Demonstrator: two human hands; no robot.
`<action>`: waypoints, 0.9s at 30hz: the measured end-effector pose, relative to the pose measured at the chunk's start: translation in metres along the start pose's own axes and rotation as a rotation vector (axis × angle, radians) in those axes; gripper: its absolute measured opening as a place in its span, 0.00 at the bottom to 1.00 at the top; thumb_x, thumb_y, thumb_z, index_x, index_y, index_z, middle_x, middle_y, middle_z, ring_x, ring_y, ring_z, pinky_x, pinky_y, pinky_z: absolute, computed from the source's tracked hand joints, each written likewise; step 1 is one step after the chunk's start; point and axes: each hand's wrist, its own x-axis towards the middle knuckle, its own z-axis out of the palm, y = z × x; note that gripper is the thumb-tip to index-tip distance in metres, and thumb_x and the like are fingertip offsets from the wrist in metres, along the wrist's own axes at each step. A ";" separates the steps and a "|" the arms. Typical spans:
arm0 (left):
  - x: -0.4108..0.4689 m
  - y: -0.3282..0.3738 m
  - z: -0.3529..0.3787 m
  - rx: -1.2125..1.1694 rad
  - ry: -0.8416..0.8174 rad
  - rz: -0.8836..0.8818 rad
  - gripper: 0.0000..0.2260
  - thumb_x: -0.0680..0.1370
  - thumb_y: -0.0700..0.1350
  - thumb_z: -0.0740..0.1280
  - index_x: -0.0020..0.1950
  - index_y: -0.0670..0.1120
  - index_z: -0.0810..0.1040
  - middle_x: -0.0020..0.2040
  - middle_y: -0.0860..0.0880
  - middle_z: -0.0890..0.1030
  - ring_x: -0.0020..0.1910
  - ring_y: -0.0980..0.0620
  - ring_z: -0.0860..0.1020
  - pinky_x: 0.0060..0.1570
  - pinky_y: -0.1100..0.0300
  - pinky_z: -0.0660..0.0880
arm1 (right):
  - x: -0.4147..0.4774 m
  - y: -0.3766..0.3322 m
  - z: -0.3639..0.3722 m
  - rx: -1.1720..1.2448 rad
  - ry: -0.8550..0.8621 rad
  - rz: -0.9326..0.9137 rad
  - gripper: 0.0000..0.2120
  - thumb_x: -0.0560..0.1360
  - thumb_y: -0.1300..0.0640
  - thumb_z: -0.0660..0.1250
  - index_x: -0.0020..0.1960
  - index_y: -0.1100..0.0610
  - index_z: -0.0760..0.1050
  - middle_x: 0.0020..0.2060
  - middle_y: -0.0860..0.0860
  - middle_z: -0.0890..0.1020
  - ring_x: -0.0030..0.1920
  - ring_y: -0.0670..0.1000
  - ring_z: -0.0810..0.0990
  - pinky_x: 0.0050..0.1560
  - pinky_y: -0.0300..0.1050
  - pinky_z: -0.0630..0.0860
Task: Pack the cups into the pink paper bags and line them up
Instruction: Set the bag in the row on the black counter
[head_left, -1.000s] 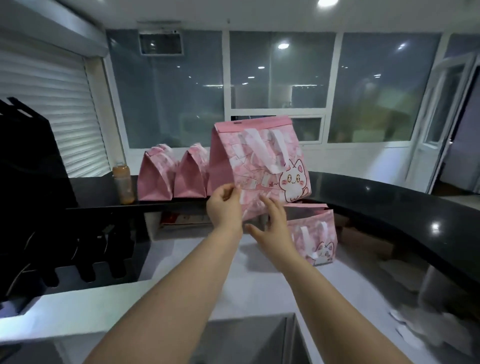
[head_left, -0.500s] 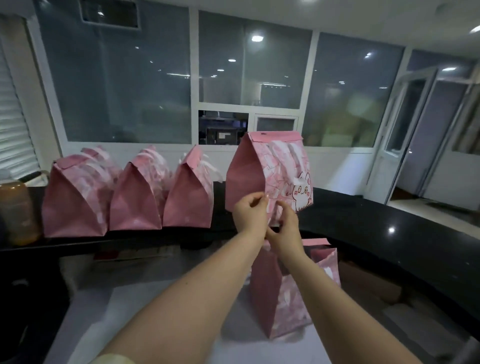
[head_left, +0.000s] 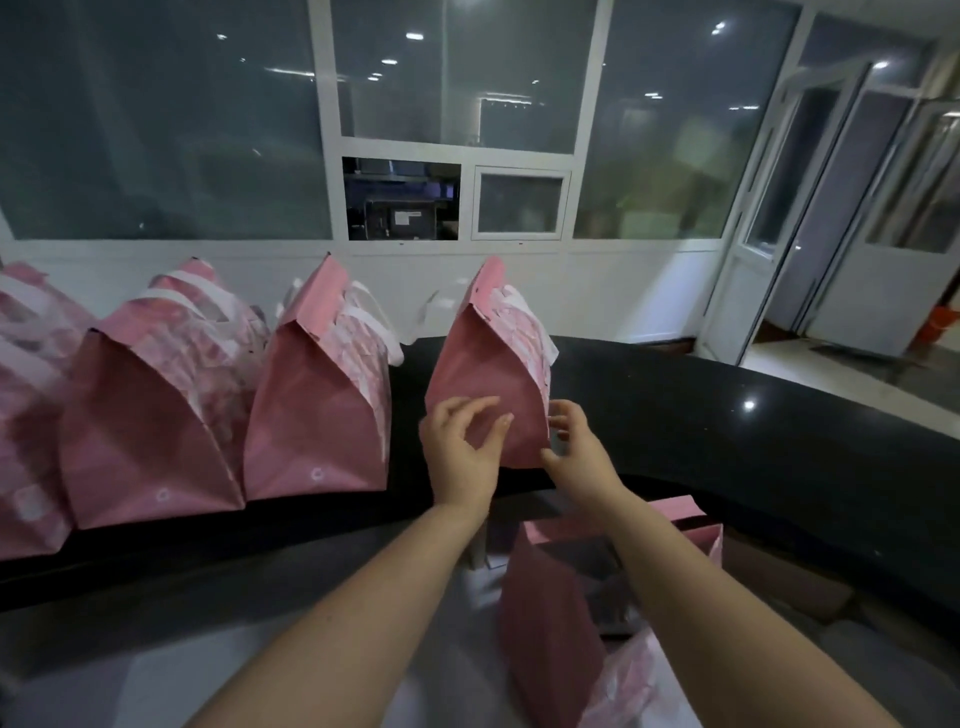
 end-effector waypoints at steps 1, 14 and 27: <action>0.003 -0.008 -0.006 0.009 0.069 0.029 0.11 0.70 0.44 0.77 0.52 0.49 0.83 0.51 0.52 0.75 0.54 0.49 0.75 0.58 0.51 0.73 | 0.004 -0.002 -0.001 0.023 0.018 -0.010 0.26 0.73 0.61 0.68 0.68 0.49 0.65 0.60 0.46 0.76 0.58 0.47 0.76 0.49 0.31 0.71; 0.048 -0.012 0.005 -0.039 -0.039 -0.158 0.28 0.64 0.50 0.80 0.61 0.52 0.74 0.55 0.53 0.78 0.53 0.57 0.77 0.53 0.65 0.75 | 0.035 -0.046 0.009 0.301 0.290 0.050 0.18 0.67 0.48 0.77 0.51 0.42 0.71 0.51 0.47 0.78 0.46 0.46 0.79 0.39 0.37 0.75; 0.035 -0.029 -0.012 0.138 -0.091 -0.209 0.14 0.71 0.46 0.76 0.35 0.53 0.71 0.35 0.54 0.76 0.34 0.61 0.74 0.31 0.69 0.66 | 0.026 -0.026 0.011 0.156 0.185 0.105 0.14 0.69 0.53 0.74 0.44 0.44 0.69 0.45 0.46 0.79 0.43 0.47 0.79 0.45 0.53 0.80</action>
